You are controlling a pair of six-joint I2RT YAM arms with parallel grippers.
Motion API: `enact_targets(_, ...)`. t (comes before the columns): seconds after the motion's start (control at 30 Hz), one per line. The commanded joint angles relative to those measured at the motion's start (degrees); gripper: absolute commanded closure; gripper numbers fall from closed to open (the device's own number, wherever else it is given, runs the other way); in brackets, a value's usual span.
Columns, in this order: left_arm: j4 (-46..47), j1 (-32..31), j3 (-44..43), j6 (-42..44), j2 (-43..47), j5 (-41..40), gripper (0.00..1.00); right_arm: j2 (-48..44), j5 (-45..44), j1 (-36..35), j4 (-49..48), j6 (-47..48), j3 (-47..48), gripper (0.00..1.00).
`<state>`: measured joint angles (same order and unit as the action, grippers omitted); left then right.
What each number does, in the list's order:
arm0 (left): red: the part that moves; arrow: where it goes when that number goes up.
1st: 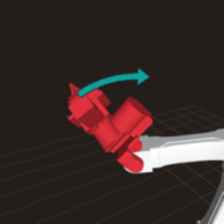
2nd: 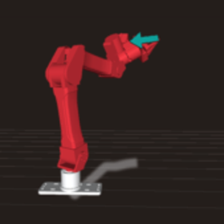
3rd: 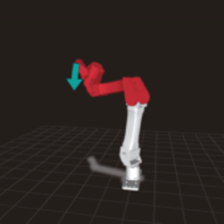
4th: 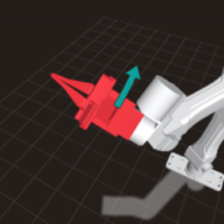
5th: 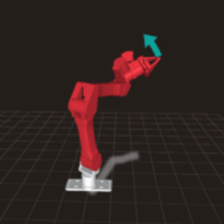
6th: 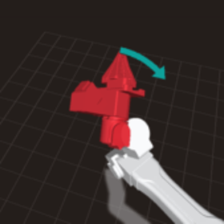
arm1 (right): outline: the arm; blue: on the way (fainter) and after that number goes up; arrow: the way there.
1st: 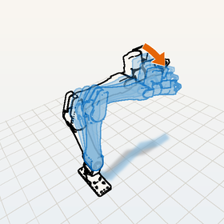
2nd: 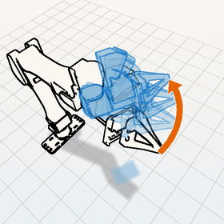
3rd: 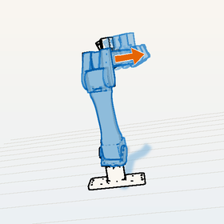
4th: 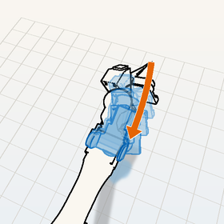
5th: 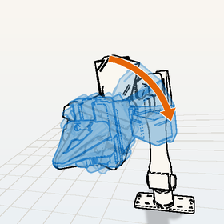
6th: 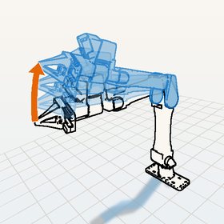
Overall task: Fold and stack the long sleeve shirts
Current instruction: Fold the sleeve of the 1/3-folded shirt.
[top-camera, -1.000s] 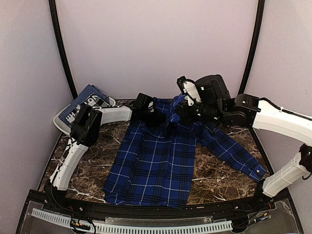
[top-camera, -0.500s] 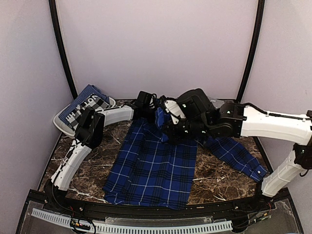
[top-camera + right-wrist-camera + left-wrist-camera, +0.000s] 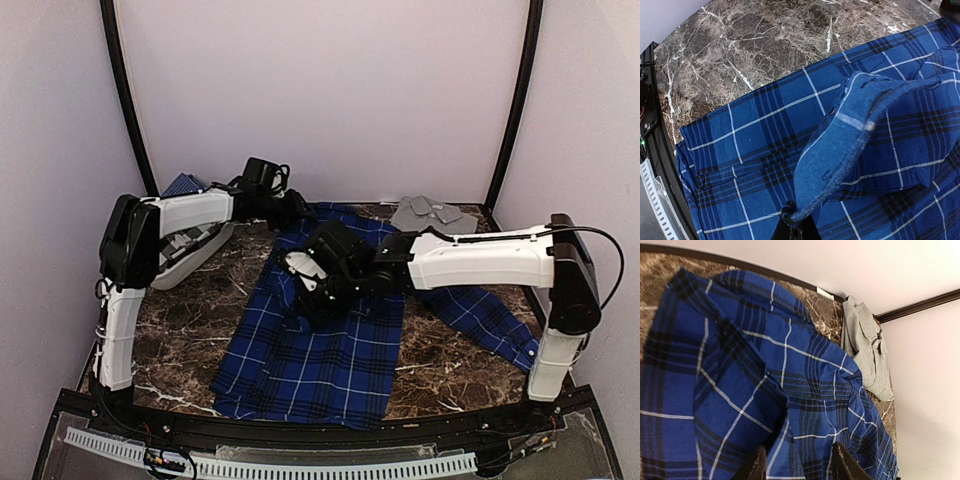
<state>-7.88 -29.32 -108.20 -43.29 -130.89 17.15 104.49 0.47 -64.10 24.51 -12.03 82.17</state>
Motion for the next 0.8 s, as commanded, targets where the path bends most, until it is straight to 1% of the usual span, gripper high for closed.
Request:
enact_targets(0.0, -2.44, 2.03, 7.05, 5.01, 8.65, -2.47, 0.56, 3.54, 5.69, -0.46, -3.71, -0.34, 3.92, 1.00)
enact_targets(0.13, -1.30, 3.83, 16.09, 5.99, 15.69, -2.39, 0.56, 7.09, 8.96, -0.95, -4.78, -1.46, 5.84, 1.00)
enact_targets(0.2, -0.99, 4.32, 21.71, 6.67, 20.63, -2.23, 0.55, 8.88, 9.58, -1.62, -4.94, -1.76, 6.62, 1.00)
enact_targets(0.33, -1.06, 4.45, 28.99, 7.94, 27.43, -1.85, 0.55, 10.81, 10.37, -3.10, -5.42, -2.55, 6.93, 1.00)
enact_targets(0.47, -1.45, 4.45, 34.73, 8.53, 32.97, -1.75, 0.55, 11.67, 11.60, -4.12, -7.17, -4.21, 6.65, 1.00)
enact_targets(0.77, -2.58, 4.45, 44.16, 8.65, 40.55, -2.90, 0.55, 14.89, 12.13, -5.42, -8.53, -5.98, 8.84, 1.00)
